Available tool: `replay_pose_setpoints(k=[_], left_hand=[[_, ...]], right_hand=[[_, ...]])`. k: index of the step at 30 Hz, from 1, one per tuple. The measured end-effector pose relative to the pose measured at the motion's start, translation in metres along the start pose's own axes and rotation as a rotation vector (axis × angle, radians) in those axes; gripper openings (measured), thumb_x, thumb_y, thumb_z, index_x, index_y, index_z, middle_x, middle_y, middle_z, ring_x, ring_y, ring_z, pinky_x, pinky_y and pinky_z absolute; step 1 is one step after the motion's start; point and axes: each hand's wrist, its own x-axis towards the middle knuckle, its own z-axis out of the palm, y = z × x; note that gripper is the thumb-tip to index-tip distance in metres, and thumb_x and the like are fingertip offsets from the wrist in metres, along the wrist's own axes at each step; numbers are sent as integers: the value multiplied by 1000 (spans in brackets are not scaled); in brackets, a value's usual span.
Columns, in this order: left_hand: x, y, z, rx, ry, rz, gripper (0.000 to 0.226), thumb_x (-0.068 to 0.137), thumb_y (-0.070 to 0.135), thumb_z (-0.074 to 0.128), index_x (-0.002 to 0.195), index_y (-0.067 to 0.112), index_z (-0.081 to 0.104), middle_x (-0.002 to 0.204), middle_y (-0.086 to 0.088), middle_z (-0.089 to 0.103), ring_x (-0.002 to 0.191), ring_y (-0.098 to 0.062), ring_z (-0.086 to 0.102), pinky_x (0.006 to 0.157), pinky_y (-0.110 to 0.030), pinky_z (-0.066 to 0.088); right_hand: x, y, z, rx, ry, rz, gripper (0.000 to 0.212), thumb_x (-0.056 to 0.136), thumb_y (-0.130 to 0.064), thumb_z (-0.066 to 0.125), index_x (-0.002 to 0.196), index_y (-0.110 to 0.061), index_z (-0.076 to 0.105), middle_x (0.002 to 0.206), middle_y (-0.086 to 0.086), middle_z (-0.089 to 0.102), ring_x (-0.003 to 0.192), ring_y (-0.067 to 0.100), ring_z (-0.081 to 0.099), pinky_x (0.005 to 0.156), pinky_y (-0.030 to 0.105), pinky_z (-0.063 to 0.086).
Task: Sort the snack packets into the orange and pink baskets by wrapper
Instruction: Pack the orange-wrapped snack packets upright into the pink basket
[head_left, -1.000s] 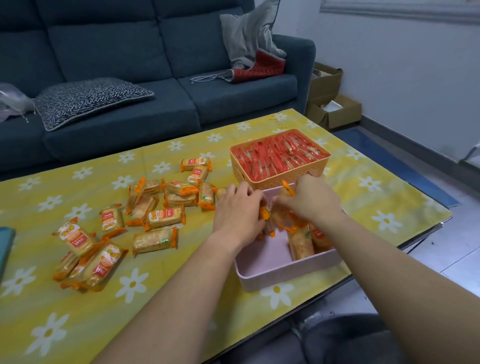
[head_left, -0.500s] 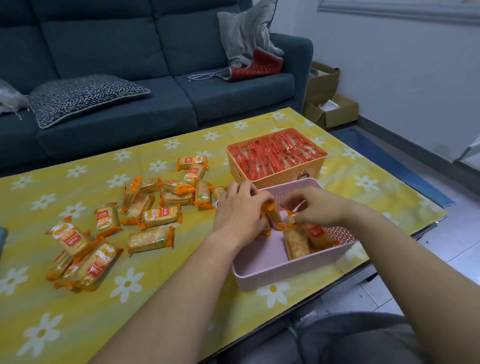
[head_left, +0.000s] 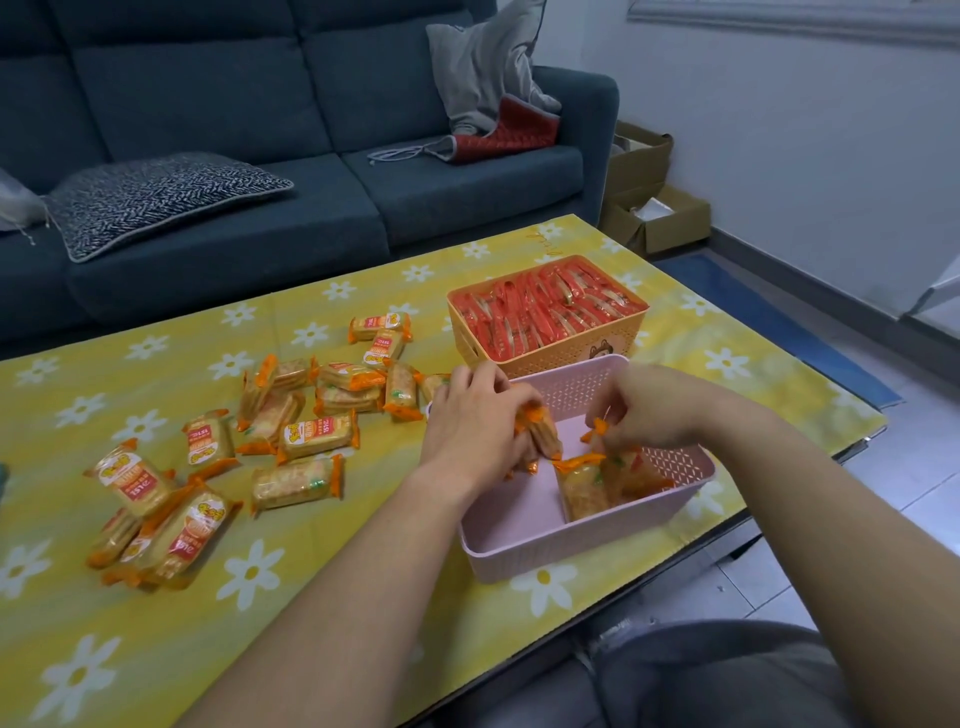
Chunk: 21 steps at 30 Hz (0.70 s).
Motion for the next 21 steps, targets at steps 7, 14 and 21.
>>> replay_pose_setpoints(k=[7, 14, 21], left_hand=[[1, 4, -1, 3, -21, -20, 45, 81, 55, 63, 124, 44, 60, 118, 6, 47, 112, -23, 40, 96, -38, 35], [3, 16, -6, -16, -20, 90, 61, 83, 48, 65, 140, 35, 49, 141, 9, 49, 126, -22, 41, 101, -40, 37], [3, 18, -5, 62, -110, 114, 46, 89, 49, 59, 134, 45, 54, 155, 9, 33, 134, -27, 32, 106, -48, 27]], right_hand=[[17, -15, 14, 198, 475, 149, 16, 78, -28, 78, 75, -13, 72, 73, 5, 70, 72, 21, 66, 67, 39, 57], [33, -22, 27, 714, 275, 238, 22, 89, -9, 53, 77, 2, 68, 72, 23, 68, 67, 34, 66, 74, 52, 61], [12, 1, 19, -36, 162, 133, 35, 88, -6, 60, 121, -13, 68, 118, 10, 70, 102, 25, 66, 88, 41, 56]])
